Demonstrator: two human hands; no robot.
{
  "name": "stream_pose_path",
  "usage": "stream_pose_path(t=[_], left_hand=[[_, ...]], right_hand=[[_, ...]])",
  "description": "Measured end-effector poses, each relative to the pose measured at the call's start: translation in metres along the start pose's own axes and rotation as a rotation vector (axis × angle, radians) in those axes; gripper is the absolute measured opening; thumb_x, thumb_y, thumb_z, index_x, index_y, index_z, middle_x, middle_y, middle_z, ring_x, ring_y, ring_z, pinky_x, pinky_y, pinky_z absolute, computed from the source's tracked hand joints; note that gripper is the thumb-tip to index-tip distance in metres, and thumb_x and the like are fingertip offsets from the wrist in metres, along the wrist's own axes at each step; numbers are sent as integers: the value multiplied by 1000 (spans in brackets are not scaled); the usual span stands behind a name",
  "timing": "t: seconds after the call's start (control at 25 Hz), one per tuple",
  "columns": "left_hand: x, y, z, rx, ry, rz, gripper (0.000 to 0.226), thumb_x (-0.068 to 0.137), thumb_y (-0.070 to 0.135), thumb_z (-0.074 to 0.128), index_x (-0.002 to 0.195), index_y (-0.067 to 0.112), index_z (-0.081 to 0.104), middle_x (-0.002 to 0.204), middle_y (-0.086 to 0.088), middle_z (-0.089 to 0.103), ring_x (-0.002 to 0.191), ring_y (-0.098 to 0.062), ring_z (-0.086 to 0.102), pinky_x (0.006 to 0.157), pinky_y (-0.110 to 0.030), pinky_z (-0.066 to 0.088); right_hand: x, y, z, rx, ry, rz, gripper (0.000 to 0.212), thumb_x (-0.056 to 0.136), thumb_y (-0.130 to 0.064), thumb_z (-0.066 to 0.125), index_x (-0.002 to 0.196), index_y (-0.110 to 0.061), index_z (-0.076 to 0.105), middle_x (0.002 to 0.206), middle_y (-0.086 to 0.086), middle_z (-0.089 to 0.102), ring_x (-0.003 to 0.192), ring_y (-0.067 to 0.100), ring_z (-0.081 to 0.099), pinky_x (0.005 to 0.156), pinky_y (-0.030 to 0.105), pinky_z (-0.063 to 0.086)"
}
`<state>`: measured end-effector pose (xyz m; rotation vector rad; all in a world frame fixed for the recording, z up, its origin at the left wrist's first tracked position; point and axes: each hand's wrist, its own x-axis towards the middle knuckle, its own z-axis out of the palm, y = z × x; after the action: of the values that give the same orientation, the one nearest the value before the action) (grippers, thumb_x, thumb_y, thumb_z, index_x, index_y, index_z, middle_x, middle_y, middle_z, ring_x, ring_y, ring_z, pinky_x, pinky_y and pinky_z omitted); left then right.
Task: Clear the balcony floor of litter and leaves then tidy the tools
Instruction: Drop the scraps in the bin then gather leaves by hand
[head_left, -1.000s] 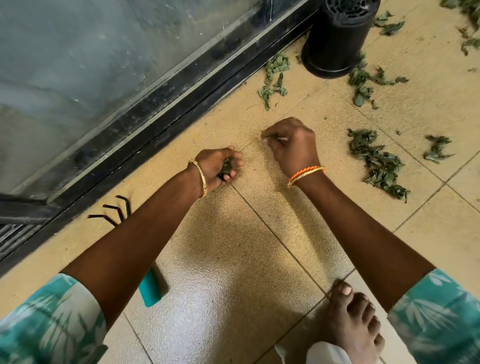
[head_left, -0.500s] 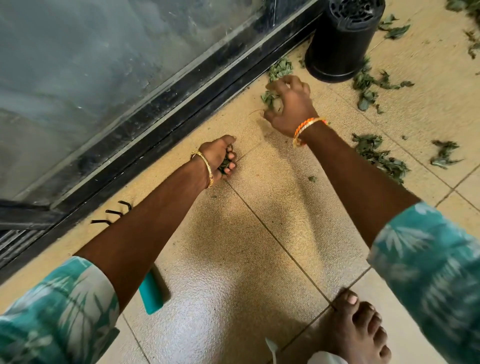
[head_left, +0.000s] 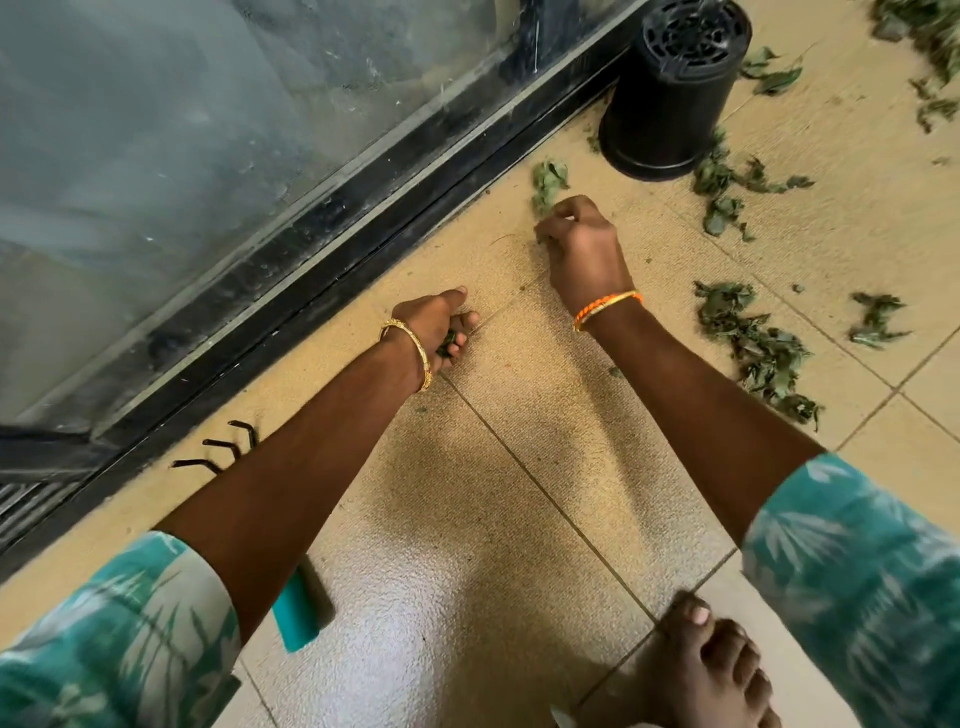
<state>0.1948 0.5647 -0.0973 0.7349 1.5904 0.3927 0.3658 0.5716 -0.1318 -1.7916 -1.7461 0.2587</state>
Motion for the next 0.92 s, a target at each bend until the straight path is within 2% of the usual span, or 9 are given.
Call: stream_pose_path(t=[0.12, 0.2, 0.36, 0.44, 0.52, 0.64, 0.72, 0.8, 0.92], left_hand=[[1, -4, 6, 0, 13, 20, 40, 100, 35, 44, 68, 12, 56, 57, 0, 56, 36, -8, 35, 39, -16, 27], [0, -6, 10, -100, -95, -3, 36, 102, 31, 39, 74, 12, 53, 53, 0, 59, 31, -7, 38, 34, -13, 28], [-5, -14, 19, -240, -291, -62, 43, 102, 37, 35, 69, 15, 50, 48, 3, 42, 31, -8, 41, 32, -12, 31], [-5, -17, 19, -161, -230, -65, 40, 100, 35, 41, 65, 15, 48, 44, 3, 42, 30, -8, 39, 32, -11, 28], [-4, -17, 16, -22, -120, -41, 36, 97, 26, 44, 63, 15, 48, 41, 5, 46, 28, -7, 37, 32, -10, 25], [-5, -14, 12, 88, -43, 9, 36, 95, 25, 49, 60, 14, 50, 47, 2, 48, 27, -7, 36, 32, -10, 24], [-5, -14, 12, 121, -27, 48, 34, 95, 23, 52, 62, 14, 51, 54, -1, 49, 29, -8, 38, 33, -11, 26], [-3, -15, 13, 133, -3, 77, 32, 94, 20, 54, 63, 13, 52, 55, -3, 51, 34, -12, 39, 36, -13, 27], [-1, -17, 10, 119, 32, 95, 28, 92, 15, 53, 64, 12, 56, 57, -6, 52, 39, -16, 39, 42, -17, 26]], right_hand=[[-30, -24, -22, 269, 40, 62, 15, 80, 4, 64, 93, -2, 71, 99, 14, 60, 85, 22, 61, 79, 26, 53], [-46, -42, -33, 397, -37, 98, 20, 79, 1, 69, 97, -6, 69, 96, 5, 62, 83, 13, 62, 76, 17, 53], [-66, -61, -22, 351, -207, 119, 31, 79, -4, 69, 107, -16, 65, 93, 4, 67, 88, 13, 58, 75, 22, 44], [-69, -57, -17, 295, -270, 146, 28, 83, -10, 65, 109, -20, 65, 97, 4, 65, 92, 13, 50, 72, 20, 34], [-62, -46, -25, 360, -208, 212, 22, 86, -9, 58, 104, -19, 67, 97, -2, 61, 96, 19, 51, 75, 26, 39], [-43, -22, -33, 300, -230, 284, 44, 83, -4, 56, 125, -17, 54, 129, 7, 50, 121, 27, 45, 100, 42, 42], [-36, -19, -27, 160, -539, 188, 73, 78, 2, 56, 144, -21, 33, 153, 10, 21, 141, 29, 18, 115, 38, 23], [-39, -27, -13, 1, -699, -9, 76, 78, 7, 54, 145, -22, 31, 157, 10, 10, 144, 31, 4, 115, 40, 15], [-61, -30, 2, 41, -472, -103, 49, 81, 16, 50, 124, -5, 58, 141, 18, 44, 135, 36, 34, 109, 45, 34]])
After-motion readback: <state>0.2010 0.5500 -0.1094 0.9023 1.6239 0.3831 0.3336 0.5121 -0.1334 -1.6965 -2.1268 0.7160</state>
